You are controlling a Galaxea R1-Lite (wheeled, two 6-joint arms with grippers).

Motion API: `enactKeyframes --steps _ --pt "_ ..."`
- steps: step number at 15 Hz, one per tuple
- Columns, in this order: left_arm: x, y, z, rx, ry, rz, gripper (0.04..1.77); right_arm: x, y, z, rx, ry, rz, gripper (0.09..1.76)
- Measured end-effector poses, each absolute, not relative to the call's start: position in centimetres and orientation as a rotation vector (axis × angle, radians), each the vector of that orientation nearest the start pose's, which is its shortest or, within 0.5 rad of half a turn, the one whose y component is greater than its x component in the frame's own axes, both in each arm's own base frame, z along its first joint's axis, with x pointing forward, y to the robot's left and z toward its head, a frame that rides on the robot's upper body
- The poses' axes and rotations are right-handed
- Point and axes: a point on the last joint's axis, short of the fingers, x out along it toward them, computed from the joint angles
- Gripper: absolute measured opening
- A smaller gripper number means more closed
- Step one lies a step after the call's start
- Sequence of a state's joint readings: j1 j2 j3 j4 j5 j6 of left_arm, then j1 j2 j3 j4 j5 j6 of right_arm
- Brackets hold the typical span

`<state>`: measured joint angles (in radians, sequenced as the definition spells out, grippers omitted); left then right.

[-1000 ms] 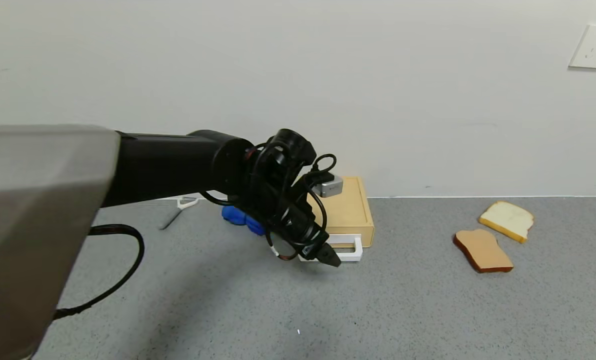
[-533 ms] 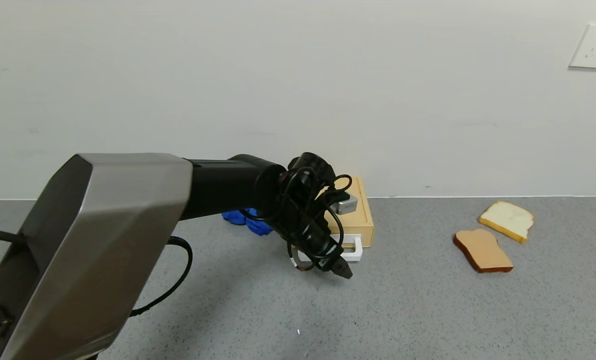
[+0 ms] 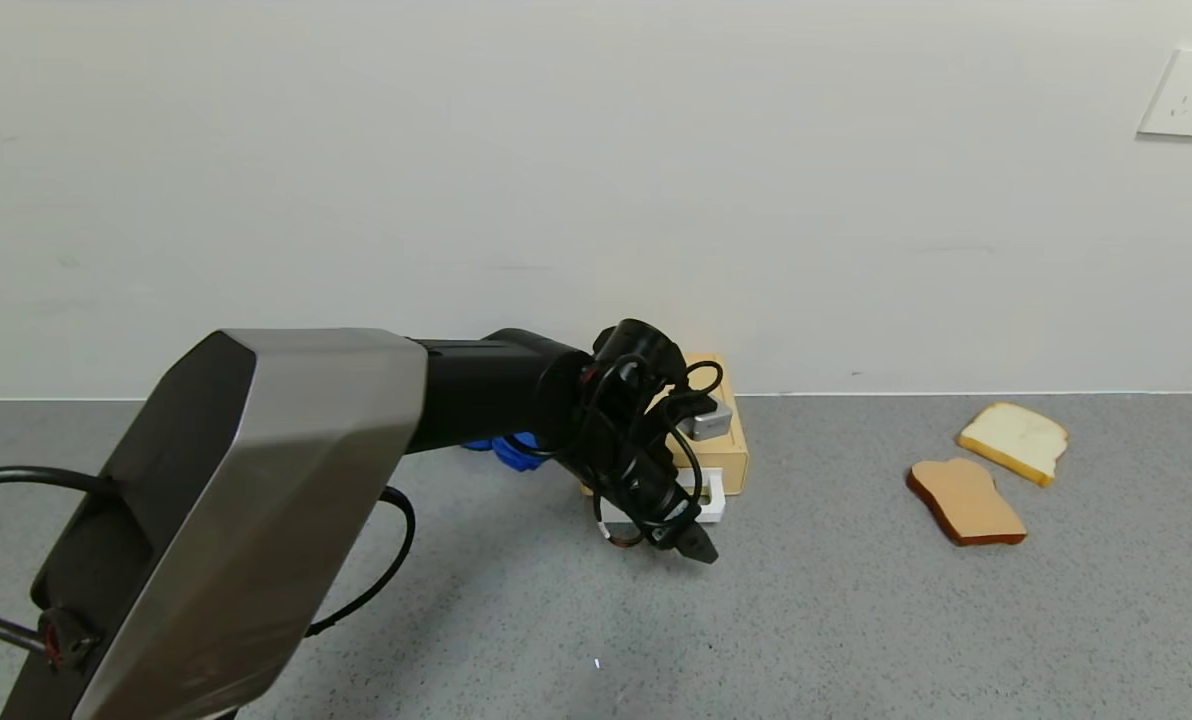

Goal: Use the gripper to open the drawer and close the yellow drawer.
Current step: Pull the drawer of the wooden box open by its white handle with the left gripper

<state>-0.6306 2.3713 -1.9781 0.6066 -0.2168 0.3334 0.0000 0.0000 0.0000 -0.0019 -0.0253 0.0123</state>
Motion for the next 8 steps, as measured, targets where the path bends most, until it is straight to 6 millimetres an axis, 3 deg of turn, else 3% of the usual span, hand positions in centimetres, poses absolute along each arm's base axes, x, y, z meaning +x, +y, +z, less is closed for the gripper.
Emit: enactKeyframes --steps 8 --pt "37.21 -27.81 11.65 0.518 0.877 -0.930 1.72 -2.28 -0.06 7.57 0.012 -0.002 -0.025 1.71"
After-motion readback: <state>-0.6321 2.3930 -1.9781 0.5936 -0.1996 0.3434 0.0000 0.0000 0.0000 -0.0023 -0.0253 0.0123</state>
